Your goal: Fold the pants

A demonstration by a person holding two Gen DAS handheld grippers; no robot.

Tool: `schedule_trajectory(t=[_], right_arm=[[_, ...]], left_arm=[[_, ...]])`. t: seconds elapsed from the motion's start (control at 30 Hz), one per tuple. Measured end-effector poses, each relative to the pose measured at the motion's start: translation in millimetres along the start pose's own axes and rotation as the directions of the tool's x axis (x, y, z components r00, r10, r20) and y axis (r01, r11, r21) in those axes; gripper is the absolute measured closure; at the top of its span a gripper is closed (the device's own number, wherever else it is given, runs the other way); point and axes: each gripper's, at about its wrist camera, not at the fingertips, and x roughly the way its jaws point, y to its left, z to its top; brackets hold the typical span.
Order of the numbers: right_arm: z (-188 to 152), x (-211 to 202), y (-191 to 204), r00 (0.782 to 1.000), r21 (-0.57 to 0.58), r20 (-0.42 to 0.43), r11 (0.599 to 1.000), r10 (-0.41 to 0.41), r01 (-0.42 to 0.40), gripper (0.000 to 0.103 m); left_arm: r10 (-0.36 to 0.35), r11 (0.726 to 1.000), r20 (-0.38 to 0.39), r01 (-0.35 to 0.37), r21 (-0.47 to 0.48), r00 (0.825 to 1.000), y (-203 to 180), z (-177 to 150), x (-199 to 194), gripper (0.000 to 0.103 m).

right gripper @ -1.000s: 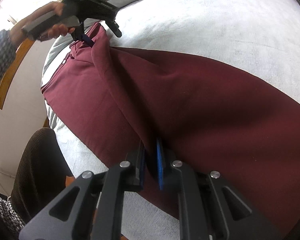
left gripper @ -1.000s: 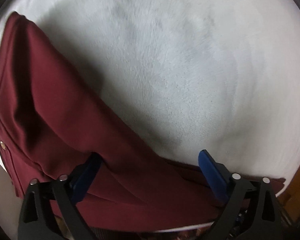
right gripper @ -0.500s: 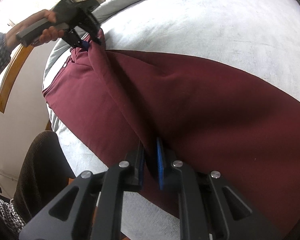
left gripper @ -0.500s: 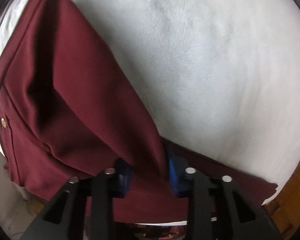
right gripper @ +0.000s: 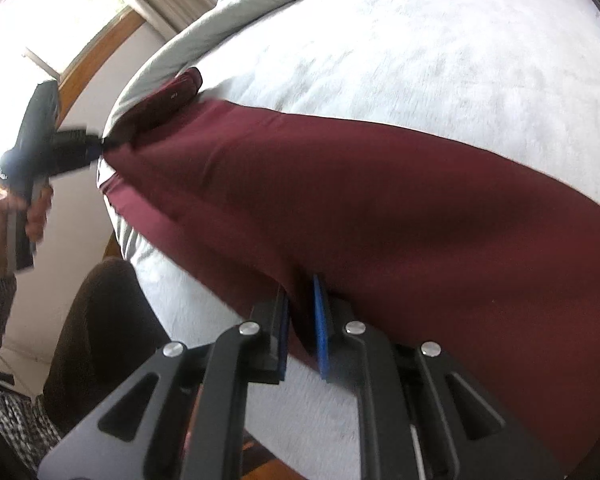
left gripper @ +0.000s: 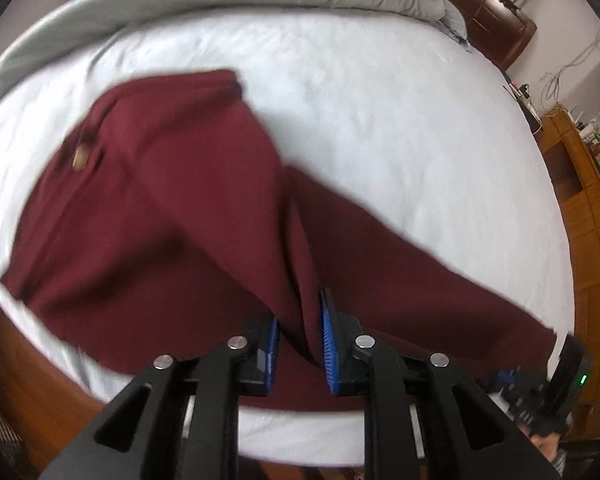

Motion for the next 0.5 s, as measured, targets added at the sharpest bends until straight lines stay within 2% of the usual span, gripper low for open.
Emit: schedule_trajectory(t=[0.1,0.17,0.3,0.37,0.43,0.5], right_arm=[[-6,12,7,0.998,-0.033,-0.046,0.998,-0.048,0.047,0.091],[-5,15,10,0.996,-0.043,-0.058,0.997,-0.065,0.062,0.088],[-4,9,12,0.997,-0.006,-0.053,0.999,-0.049,0.049,0.086],[-6,7,15,0.998,-0.002,-0.044,0.999,-0.050,0.050,0.081],[-6,8,20,0.997,-0.030,-0.036,0.997,-0.075,0.074,0.083],[-7,14,27,0.992,-0.060,-0.055,0.992,-0.117,0.114,0.091]], left_arm=[[0.009,1.000,-0.071,-0.011,-0.026,0.997,22,-28,26,0.080],[0.022,0.999,-0.112,-0.027,-0.045,0.993,29,-36,43,0.072],[0.029,0.998,-0.126,-0.035,-0.045,0.992,31,-19,54,0.064],[0.035,0.999,-0.127,-0.039,-0.030,0.991,15,-16,55,0.062],[0.043,0.999,-0.123,-0.045,-0.015,0.991,3,-15,58,0.061],[0.026,0.998,-0.118,-0.032,-0.048,0.993,0,-14,58,0.062]])
